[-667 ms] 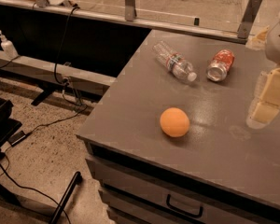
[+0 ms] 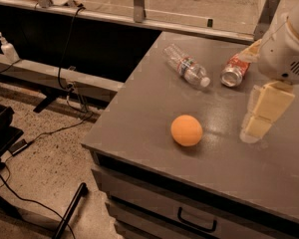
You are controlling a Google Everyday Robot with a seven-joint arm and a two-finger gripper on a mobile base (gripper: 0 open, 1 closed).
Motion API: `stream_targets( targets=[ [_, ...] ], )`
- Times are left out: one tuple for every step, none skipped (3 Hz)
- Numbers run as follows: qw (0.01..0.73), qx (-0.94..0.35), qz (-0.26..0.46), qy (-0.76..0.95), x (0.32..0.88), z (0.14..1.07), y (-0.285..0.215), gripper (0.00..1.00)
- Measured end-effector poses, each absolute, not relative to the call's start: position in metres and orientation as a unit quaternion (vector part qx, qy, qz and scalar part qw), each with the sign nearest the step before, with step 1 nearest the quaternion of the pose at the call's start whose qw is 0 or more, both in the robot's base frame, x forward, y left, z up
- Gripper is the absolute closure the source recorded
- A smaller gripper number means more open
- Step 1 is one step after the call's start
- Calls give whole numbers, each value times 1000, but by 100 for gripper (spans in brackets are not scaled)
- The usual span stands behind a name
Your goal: Move orange near water bottle
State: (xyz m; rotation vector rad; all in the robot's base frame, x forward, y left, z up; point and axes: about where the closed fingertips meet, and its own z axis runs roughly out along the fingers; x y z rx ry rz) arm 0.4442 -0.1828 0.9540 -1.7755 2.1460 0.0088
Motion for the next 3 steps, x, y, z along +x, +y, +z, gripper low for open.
stream_targets(
  targets=[
    [199, -644, 47, 738, 447, 926, -145, 0],
    [211, -657, 82, 719, 448, 898, -108, 0],
    [209, -665, 100, 710, 448, 875, -84, 12]
  ],
)
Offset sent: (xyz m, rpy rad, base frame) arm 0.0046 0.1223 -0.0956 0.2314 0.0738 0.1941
